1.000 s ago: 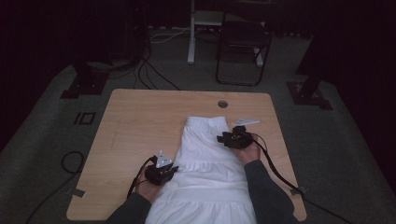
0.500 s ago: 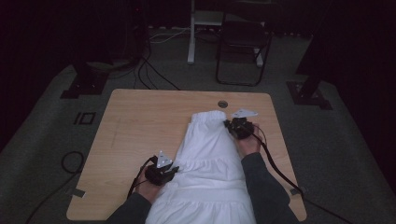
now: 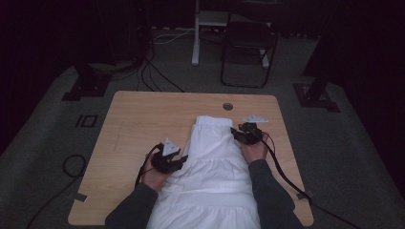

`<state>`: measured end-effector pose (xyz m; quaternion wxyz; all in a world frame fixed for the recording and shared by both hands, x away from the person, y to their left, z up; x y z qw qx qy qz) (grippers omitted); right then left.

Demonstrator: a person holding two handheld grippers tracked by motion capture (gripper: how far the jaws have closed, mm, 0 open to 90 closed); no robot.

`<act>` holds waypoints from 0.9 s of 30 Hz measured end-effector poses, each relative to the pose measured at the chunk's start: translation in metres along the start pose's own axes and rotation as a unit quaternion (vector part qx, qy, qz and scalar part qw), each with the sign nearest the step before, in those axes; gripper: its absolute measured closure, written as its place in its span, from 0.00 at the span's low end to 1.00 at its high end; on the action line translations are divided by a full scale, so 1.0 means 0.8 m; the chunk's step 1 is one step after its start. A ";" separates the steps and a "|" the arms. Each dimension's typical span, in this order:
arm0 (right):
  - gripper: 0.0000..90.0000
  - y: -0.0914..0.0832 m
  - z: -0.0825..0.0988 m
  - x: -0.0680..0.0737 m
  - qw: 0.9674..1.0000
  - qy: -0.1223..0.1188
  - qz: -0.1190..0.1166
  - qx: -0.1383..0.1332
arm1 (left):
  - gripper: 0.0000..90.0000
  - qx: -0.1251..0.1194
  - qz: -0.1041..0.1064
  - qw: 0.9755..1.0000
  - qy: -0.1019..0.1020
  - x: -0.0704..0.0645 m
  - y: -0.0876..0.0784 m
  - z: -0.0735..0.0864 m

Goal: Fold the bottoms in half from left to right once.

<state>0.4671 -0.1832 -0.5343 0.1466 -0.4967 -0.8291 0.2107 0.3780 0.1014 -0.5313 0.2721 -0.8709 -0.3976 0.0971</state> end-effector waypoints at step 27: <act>0.54 -0.065 0.076 0.057 0.995 -0.052 -0.070 0.038 | 0.77 0.025 0.000 1.000 -0.015 -0.038 0.015 0.068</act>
Point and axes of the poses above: each handheld gripper's, and its own axes: y roughly forward along the jaws, z roughly out of its underside, x roughly to its left, the point moved 3 cm from there along y, roughly forward along the jaws, and after that the axes turned 4 degrees about -x, right-handed, at the moved point
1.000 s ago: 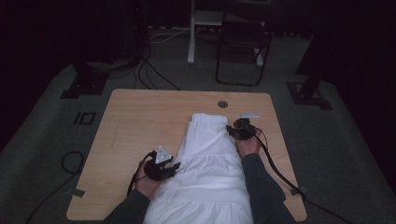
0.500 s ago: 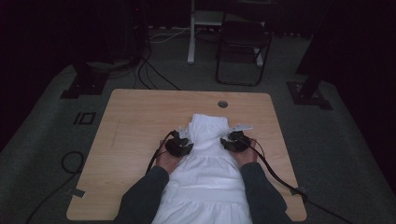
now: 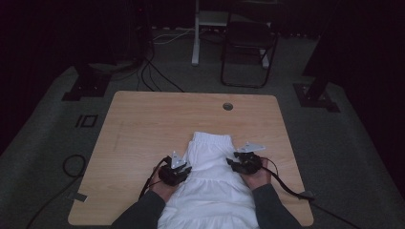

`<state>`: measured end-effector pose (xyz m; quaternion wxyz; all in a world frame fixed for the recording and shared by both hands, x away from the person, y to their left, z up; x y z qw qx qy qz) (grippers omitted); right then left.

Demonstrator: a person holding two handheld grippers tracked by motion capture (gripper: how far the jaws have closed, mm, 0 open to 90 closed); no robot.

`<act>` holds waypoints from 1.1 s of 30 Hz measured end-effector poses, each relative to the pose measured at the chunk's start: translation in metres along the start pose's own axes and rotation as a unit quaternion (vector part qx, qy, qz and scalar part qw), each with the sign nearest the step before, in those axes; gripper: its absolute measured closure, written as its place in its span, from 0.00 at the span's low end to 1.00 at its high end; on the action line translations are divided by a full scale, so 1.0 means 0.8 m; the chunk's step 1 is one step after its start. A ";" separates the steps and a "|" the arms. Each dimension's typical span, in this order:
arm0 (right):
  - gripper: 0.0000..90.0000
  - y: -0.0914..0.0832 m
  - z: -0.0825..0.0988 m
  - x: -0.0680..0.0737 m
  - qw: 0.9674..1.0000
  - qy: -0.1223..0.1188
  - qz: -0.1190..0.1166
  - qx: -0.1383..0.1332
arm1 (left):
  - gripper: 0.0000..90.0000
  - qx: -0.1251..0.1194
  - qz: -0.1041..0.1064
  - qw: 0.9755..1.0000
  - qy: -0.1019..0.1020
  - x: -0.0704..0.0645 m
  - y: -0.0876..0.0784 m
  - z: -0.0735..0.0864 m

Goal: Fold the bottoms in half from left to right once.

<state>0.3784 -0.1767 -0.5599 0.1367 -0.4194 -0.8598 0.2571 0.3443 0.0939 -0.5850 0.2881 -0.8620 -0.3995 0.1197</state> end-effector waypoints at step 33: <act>0.86 0.065 -0.012 -0.012 0.999 0.029 -0.002 0.039 | 0.17 0.046 -0.007 0.998 -0.048 0.045 0.080 -0.066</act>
Point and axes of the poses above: each handheld gripper's, and its own axes: y roughly forward along the jaws, z roughly out of its underside, x roughly to its left, the point moved 3 cm from there along y, roughly forward along the jaws, and after that the axes turned 4 degrees about -x, right-handed, at the moved point
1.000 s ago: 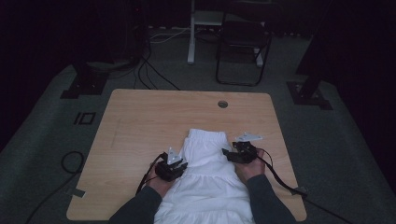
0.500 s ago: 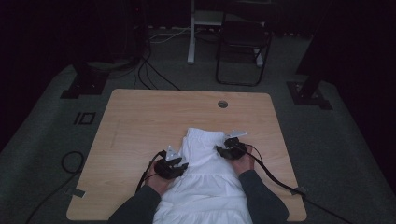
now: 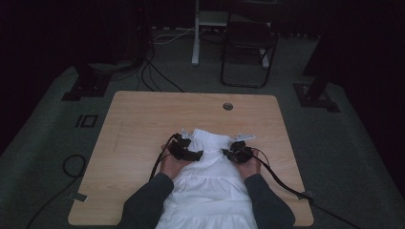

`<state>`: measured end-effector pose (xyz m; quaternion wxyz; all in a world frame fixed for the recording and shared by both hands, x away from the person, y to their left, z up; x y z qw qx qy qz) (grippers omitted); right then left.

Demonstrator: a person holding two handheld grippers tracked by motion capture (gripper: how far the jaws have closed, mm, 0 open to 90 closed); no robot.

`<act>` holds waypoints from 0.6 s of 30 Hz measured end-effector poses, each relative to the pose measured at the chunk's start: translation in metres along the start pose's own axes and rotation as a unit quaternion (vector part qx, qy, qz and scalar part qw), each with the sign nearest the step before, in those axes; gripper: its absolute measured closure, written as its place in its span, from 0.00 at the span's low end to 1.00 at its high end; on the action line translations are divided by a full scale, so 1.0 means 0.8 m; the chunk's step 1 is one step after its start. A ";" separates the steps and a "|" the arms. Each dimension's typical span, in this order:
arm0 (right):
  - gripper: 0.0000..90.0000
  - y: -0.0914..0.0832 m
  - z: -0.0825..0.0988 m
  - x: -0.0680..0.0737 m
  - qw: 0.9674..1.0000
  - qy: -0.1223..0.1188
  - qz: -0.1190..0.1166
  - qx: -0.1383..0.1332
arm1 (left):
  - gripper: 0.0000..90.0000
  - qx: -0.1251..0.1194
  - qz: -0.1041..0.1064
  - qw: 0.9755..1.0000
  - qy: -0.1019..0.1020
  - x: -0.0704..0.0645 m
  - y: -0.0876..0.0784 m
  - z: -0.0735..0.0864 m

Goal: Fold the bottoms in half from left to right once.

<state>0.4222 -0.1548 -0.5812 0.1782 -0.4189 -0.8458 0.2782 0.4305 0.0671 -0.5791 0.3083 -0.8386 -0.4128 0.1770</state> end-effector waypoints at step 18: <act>0.86 0.000 0.001 0.001 1.000 0.000 0.004 -0.003 | 0.71 0.000 0.019 1.000 0.016 -0.008 -0.006 0.000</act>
Point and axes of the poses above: each handheld gripper's, and its own axes: y roughly forward along the jaws, z roughly out of its underside, x roughly to its left, the point moved 3 cm from there along y, roughly forward along the jaws, and after that the axes turned 4 degrees about -x, right-handed, at the moved point
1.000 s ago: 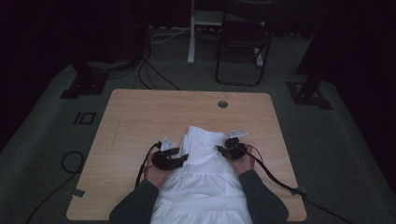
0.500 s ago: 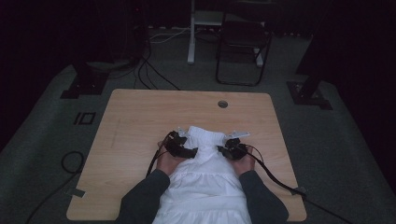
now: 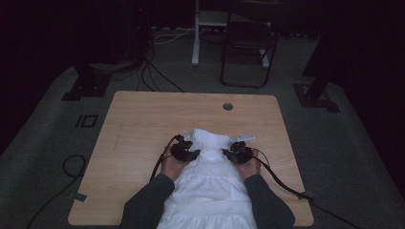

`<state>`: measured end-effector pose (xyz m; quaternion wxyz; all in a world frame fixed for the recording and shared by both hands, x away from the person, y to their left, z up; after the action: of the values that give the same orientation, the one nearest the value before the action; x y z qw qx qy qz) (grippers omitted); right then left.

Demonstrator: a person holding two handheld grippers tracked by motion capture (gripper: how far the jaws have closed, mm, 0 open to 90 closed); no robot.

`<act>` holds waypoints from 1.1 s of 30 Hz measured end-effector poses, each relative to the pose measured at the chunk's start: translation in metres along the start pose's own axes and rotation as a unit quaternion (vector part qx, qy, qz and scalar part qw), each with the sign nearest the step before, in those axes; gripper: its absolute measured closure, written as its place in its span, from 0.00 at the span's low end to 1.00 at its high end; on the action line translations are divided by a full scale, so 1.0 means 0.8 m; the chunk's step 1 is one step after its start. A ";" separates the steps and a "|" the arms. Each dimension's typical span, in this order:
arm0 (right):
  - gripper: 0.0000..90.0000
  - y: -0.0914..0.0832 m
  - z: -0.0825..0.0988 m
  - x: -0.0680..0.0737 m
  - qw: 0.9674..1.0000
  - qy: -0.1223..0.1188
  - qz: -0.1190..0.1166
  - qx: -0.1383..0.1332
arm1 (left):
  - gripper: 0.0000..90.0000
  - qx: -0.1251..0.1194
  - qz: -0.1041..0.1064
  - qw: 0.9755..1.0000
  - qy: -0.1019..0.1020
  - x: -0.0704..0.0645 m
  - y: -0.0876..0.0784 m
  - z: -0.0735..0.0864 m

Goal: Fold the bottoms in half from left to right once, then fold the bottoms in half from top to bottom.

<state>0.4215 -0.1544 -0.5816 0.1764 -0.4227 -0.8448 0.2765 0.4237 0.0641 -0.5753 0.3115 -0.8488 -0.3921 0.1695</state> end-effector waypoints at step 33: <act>0.93 0.001 -0.004 -0.007 1.000 0.023 -0.007 0.002 | 0.92 0.000 0.038 0.999 -0.025 0.010 0.004 -0.013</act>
<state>0.4270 -0.1571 -0.5800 0.1988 -0.4225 -0.8429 0.2674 0.4361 0.0646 -0.5701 0.2948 -0.8587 -0.3669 0.2026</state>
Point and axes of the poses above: each handheld gripper's, and its own axes: y roughly forward along the jaws, z roughly out of its underside, x roughly to its left, the point moved 3 cm from there along y, roughly forward along the jaws, and after that the axes turned 4 degrees about -x, right-handed, at the moved point
